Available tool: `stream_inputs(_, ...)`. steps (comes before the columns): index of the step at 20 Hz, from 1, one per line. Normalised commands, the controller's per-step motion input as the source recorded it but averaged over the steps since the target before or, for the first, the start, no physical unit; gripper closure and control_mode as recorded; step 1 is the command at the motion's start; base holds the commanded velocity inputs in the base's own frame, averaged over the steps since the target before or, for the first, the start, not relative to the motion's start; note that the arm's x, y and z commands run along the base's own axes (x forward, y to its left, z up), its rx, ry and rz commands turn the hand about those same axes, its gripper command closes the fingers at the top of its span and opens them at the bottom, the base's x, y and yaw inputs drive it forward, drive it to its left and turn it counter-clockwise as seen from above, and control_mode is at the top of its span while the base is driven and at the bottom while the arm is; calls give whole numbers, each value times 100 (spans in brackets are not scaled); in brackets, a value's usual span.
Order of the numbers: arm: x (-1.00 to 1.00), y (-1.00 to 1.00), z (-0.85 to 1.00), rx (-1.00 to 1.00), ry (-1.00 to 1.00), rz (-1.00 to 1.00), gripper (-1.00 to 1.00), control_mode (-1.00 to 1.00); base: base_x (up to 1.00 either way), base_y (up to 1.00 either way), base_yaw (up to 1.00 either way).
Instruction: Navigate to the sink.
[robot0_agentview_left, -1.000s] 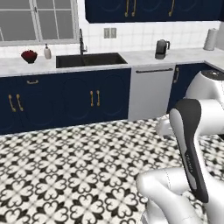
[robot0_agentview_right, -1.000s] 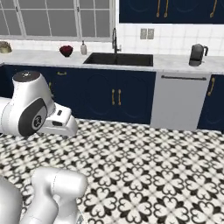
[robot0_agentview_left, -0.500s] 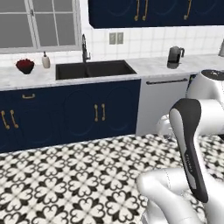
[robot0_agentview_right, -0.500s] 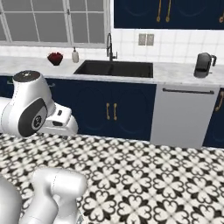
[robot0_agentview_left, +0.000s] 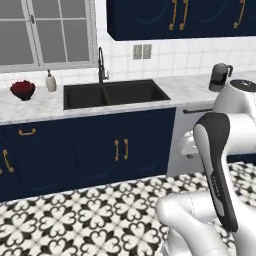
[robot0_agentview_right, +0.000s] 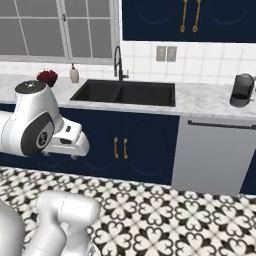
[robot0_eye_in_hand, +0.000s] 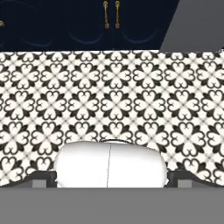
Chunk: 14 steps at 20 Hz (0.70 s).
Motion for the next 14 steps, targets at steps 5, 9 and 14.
stream_inputs(5, 0, 0, 0, 0, 0, 0, -100, 100, 100, 0, 0)
stream_inputs(9, 0, 0, 0, 0, 0, 0, -100, 100, 100, 0, 0)
stream_inputs(14, 0, 0, 0, 0, 0, 0, -100, 100, 82, 0, 0)
